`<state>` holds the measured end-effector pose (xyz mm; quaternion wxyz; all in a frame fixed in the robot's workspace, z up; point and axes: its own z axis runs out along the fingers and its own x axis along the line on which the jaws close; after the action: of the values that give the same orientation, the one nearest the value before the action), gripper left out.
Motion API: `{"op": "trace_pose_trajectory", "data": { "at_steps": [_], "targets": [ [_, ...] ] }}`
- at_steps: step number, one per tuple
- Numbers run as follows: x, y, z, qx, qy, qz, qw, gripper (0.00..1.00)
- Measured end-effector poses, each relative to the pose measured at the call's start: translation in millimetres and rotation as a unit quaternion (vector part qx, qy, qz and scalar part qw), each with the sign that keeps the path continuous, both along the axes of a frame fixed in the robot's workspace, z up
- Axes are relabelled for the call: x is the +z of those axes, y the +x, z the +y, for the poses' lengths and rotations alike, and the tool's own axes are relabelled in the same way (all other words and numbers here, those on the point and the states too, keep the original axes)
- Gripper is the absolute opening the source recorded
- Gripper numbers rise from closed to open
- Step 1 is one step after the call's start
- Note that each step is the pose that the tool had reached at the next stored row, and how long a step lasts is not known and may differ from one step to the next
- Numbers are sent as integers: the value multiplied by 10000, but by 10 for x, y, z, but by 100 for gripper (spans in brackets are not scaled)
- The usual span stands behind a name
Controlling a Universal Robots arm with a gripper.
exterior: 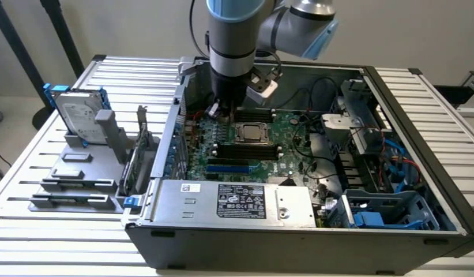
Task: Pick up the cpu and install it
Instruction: 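Install the first cpu locking lever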
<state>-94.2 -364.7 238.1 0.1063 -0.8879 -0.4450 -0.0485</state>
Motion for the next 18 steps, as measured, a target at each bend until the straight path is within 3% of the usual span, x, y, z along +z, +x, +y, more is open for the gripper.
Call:
{"op": "trace_pose_trajectory", "data": {
  "at_steps": [5, 18],
  "targets": [
    [19, 0, 2, 269, -50, 0, 9996, 11],
    [20, 0, 5, 509, -56, -1, 9987, 11]
  ]
}}
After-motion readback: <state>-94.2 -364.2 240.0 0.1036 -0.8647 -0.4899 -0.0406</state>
